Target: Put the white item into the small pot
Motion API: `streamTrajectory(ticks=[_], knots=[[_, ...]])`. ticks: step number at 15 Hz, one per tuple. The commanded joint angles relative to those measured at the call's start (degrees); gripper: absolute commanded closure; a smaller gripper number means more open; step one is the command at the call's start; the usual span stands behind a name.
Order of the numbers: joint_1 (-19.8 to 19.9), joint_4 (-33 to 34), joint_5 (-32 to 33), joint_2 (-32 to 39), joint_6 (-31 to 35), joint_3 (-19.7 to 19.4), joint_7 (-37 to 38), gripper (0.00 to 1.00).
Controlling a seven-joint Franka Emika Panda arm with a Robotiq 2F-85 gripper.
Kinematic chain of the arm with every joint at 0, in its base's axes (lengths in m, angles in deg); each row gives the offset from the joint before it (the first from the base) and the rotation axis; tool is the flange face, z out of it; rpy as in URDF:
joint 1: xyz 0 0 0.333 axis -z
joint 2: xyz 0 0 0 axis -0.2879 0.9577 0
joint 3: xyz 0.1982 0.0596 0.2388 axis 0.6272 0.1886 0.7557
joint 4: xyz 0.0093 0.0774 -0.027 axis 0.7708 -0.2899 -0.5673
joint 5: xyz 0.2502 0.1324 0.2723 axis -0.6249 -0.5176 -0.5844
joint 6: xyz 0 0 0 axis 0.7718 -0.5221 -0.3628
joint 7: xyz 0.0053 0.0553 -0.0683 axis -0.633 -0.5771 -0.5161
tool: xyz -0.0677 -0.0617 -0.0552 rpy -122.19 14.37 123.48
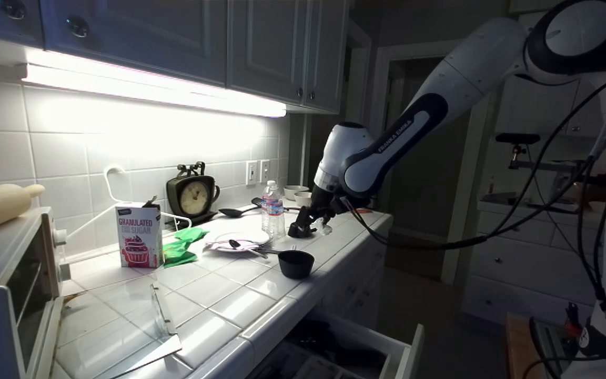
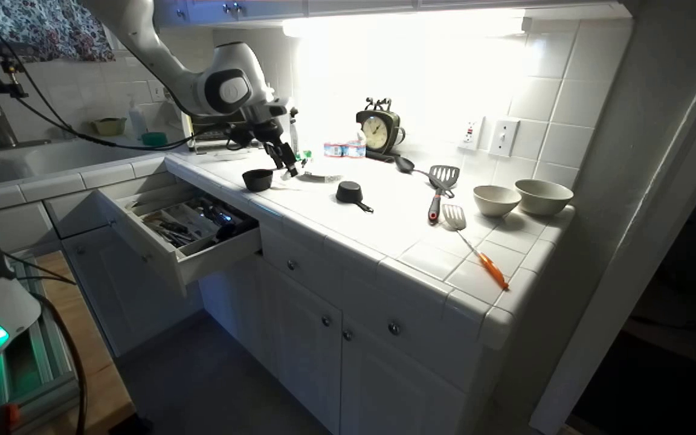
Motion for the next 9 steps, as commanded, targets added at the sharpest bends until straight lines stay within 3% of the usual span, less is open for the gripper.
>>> streamTrajectory(ticks=[1, 4, 9], knots=[[-1.51, -2.34, -4.09, -1.04, 3.62, 1.69, 1.46, 0.00], [-3.50, -2.71, -5.56, 0.03, 6.50, 1.80, 4.01, 0.00], [-9.84, -1.51, -4.10, 1.60, 5.29, -3.05, 18.34, 0.00]])
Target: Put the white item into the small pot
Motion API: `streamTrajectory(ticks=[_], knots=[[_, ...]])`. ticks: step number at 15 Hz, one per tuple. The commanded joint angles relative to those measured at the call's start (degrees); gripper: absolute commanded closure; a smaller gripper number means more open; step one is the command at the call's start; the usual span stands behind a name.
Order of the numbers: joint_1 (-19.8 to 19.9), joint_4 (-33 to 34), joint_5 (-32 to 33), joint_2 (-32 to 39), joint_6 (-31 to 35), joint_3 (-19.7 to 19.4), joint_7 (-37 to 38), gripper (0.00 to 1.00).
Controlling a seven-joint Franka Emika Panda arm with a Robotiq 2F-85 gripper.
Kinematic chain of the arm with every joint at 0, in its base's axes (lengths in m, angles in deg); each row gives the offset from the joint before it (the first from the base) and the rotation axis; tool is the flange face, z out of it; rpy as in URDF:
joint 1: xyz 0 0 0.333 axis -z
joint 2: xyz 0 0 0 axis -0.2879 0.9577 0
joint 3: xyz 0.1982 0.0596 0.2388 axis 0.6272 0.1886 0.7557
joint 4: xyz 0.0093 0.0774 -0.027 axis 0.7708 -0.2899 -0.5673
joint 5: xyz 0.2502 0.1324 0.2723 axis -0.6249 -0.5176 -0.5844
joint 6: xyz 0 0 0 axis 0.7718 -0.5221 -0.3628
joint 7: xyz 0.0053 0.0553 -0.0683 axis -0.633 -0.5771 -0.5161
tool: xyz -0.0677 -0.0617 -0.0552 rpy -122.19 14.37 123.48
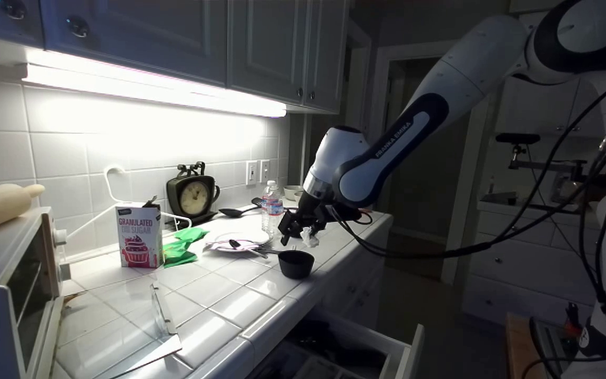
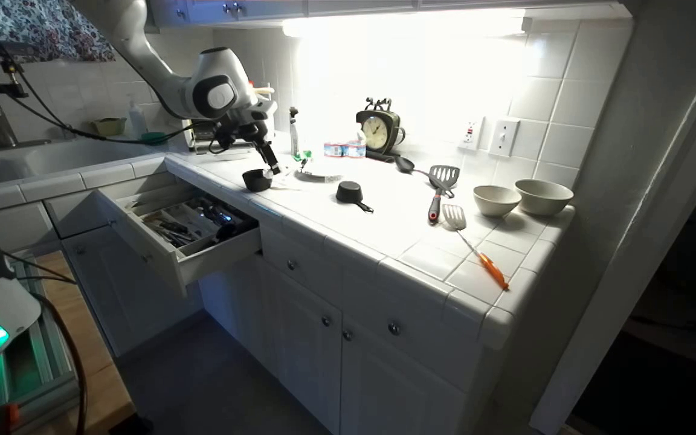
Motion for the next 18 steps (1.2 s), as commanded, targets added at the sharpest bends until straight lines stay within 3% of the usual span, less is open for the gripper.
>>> streamTrajectory(ticks=[1, 8, 18], knots=[[-4.94, 0.28, 0.13, 1.29, 1.31, -4.33, 10.35, 0.00], [-10.16, 0.96, 1.92, 2.81, 3.28, -9.33, 23.86, 0.00], [-15.54, 1.98, 1.99, 3.47, 3.46, -14.24, 32.52, 0.00]])
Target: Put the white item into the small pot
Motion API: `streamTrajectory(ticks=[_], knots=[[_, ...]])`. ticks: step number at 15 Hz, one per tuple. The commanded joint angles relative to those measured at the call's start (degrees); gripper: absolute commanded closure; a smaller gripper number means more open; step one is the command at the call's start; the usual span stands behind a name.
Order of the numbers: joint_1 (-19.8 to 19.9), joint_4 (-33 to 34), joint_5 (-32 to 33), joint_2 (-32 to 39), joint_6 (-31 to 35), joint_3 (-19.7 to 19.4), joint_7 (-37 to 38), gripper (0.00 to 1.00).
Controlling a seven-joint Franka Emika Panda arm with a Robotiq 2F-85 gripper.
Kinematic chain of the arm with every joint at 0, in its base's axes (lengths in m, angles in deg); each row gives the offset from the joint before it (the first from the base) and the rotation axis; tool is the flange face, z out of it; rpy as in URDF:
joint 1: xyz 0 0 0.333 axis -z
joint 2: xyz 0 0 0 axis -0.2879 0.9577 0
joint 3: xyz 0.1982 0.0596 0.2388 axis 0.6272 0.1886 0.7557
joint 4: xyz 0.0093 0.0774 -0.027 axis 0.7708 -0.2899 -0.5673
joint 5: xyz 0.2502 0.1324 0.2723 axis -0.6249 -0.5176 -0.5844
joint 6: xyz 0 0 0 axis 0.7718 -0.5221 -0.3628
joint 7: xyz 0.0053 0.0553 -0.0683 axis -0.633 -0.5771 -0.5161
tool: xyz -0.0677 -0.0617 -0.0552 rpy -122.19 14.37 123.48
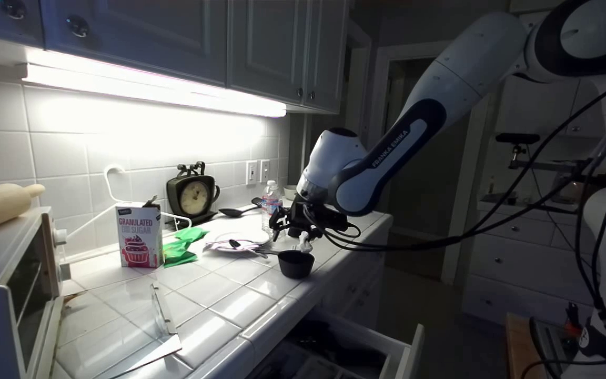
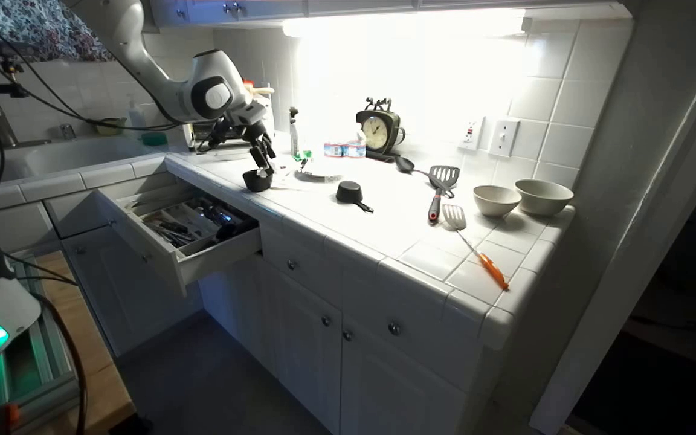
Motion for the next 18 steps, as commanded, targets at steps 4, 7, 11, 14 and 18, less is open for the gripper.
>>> streamTrajectory(ticks=[4, 7, 11, 14, 18], knots=[[-3.68, 1.12, 1.55, 2.15, 0.81, -4.08, 4.96, 0.00], [-2.66, 1.40, 3.98, 2.72, 0.52, -3.28, 7.42, 0.00], [-2.73, 1.69, 5.71, 3.31, 0.24, -3.41, 9.64, 0.00], [-2.72, 2.01, 6.33, 3.71, 0.08, -3.55, 10.45, 0.00], [-2.34, 2.23, 6.41, 4.12, -0.50, -3.22, 10.54, 0.00]])
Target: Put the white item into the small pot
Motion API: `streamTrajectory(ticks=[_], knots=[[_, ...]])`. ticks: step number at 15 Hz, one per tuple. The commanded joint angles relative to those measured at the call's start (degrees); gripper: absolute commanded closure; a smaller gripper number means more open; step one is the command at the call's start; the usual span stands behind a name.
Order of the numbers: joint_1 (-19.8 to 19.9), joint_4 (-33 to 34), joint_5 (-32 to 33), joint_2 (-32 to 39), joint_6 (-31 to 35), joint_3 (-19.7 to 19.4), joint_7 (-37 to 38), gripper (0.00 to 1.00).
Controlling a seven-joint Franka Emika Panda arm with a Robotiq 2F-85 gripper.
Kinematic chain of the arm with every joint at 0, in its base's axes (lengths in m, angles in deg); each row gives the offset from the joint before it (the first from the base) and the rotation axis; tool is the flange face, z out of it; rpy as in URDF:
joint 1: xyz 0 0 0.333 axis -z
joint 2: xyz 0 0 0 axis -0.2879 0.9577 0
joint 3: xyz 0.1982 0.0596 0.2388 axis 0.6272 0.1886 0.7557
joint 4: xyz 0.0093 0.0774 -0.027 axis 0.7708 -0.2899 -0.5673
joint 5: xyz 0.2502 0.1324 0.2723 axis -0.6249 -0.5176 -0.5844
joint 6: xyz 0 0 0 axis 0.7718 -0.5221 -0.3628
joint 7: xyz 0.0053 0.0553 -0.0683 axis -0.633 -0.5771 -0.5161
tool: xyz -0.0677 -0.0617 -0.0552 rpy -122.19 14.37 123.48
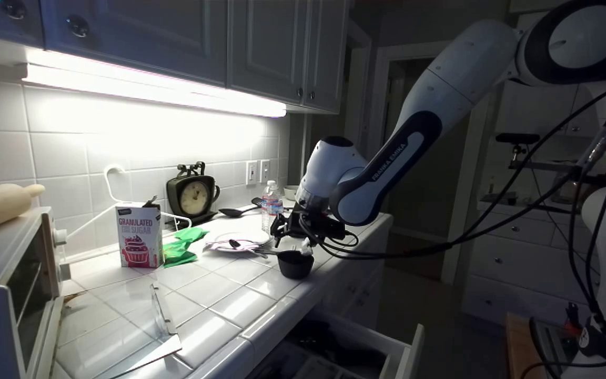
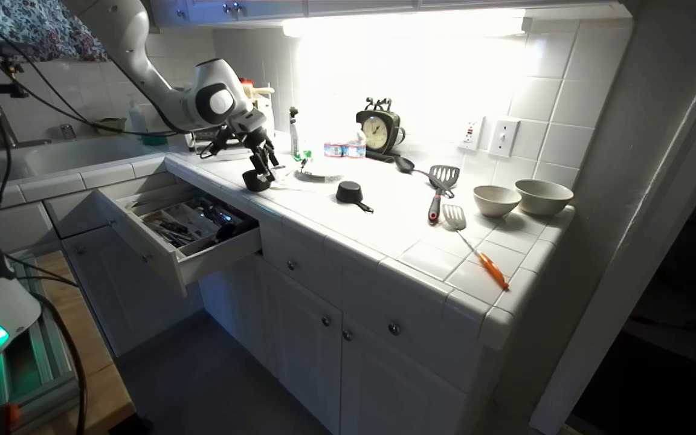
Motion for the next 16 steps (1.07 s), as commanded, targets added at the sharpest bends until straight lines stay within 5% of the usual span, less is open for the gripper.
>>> streamTrajectory(ticks=[1, 16], knots=[[-0.29, 1.56, 1.97, 1.48, -0.72, -0.56, 2.37, 0.00], [3.01, 5.60, 4.74, 1.25, -14.38, 2.12, 1.83, 0.00]])
